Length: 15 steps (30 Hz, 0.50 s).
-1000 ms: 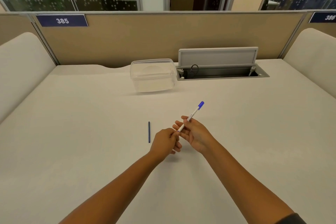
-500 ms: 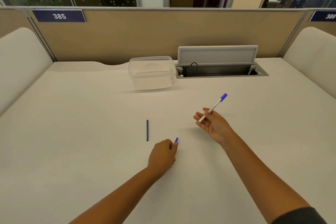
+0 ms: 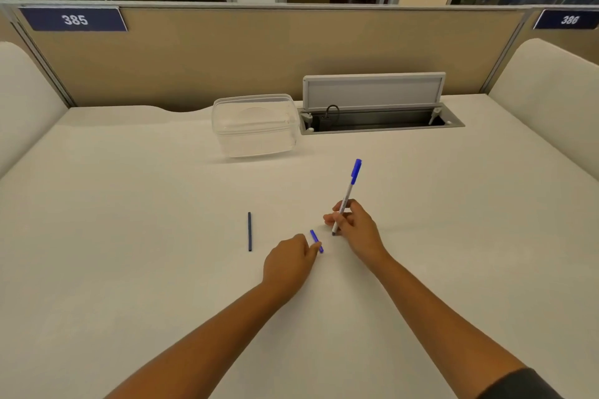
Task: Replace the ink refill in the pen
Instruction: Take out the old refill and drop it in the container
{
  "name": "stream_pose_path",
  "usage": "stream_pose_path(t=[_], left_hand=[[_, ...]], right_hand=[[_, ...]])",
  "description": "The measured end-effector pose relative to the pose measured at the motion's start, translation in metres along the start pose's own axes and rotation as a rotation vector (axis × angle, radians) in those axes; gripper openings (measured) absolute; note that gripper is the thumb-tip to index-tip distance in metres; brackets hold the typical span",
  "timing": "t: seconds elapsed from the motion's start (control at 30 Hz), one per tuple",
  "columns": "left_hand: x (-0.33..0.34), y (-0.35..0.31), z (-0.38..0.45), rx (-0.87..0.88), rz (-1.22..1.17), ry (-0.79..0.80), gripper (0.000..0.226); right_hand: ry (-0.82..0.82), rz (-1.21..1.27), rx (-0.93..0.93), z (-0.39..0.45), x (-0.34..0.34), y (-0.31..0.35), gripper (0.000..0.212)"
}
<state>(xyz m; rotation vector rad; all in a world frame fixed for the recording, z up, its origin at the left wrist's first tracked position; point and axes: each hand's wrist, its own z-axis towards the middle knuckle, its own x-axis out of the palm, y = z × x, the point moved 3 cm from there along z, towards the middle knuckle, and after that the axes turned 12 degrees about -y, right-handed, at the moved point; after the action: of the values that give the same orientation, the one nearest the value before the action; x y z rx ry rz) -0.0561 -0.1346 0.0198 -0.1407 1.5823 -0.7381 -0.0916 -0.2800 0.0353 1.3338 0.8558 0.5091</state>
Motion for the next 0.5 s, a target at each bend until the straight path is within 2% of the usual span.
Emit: stream_pose_path(t=[0.17, 0.3, 0.5], left_hand=[[-0.005, 0.007, 0.0, -0.014, -0.111, 0.043, 0.027], [-0.007, 0.009, 0.002, -0.121, -0.266, 0.121, 0.023], [-0.017, 0.005, 0.012, -0.139, -0.523, -0.002, 0.007]], right_hand=[[-0.013, -0.012, -0.031, 0.004, 0.001, 0.007, 0.011], [-0.039, 0.0, -0.066, 0.013, -0.001, 0.022, 0.009], [-0.06, 0.033, -0.153, 0.02, -0.002, 0.058, 0.01]])
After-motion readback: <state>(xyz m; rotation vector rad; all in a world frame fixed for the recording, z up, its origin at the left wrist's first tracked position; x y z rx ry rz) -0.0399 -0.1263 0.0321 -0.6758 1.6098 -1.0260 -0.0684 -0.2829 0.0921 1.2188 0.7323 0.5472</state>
